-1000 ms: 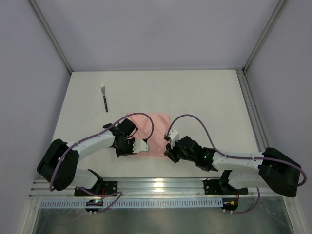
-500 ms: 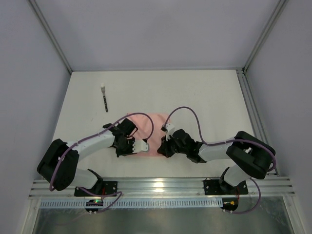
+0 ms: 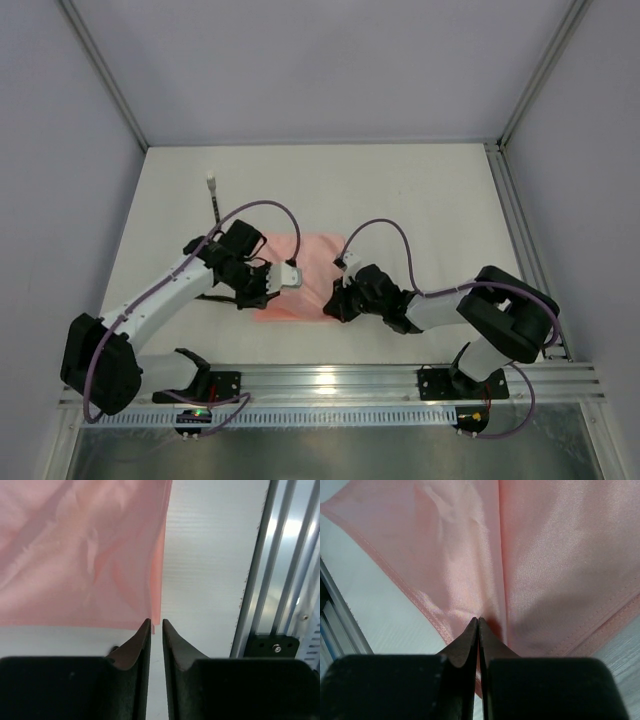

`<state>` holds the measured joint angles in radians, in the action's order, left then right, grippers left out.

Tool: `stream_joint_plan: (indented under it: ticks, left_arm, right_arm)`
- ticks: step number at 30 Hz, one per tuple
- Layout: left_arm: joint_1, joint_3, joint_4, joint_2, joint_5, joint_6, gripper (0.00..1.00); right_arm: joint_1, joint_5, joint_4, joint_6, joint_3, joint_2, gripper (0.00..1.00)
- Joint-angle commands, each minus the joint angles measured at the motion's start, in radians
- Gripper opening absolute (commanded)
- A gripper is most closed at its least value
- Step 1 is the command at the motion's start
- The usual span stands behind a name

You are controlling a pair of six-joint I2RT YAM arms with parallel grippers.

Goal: Fold the napkin into a case and place the utensils inside
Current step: Smooth out the upper triangle-folded napkin at the center of the board.

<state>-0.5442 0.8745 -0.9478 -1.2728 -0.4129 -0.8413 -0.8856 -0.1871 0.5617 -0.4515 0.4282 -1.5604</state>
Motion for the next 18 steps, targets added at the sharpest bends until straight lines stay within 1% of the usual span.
stream_joint_plan:
  ticks: [1,4,7,8,9,10,11,12,14,18]
  left_arm:
    - [0.052,0.081,-0.097,0.056,-0.251,0.001,0.17]
    - [0.099,0.132,-0.144,0.009,-0.306,-0.033,0.19]
    - [0.139,0.170,-0.152,-0.078,-0.317,-0.051,0.20]
    - [0.145,0.178,-0.085,-0.101,-0.288,-0.033,0.22]
    - [0.147,0.184,-0.019,-0.143,-0.256,0.081,0.23]
    - [0.147,0.182,0.060,-0.161,-0.221,0.149,0.23]
    - [0.147,0.176,0.219,-0.177,-0.129,0.210,0.22]
    - [0.147,0.172,0.289,-0.192,-0.092,0.302,0.20]
    - [0.145,0.181,0.403,-0.255,0.009,0.361,0.16]
    - [0.147,0.241,0.478,-0.361,0.109,0.404,0.12]
  right_arm:
    - [-0.001,0.005,0.000,-0.003,0.009,-0.030,0.04]
    - [-0.001,-0.002,0.003,-0.004,0.017,-0.041,0.04]
    - [-0.001,0.001,0.001,-0.001,0.021,-0.043,0.04]
    - [0.000,0.002,0.000,-0.001,0.021,-0.043,0.04]
    - [-0.001,0.003,0.003,-0.001,0.021,-0.043,0.04]
    - [-0.001,0.002,0.004,-0.001,0.023,-0.044,0.04]
    - [0.000,-0.002,0.007,-0.001,0.023,-0.044,0.04]
    - [0.000,-0.002,0.009,-0.001,0.024,-0.044,0.04]
    - [-0.001,-0.002,0.009,-0.001,0.026,-0.044,0.04]
    - [-0.001,-0.006,0.017,-0.003,0.024,-0.046,0.04]
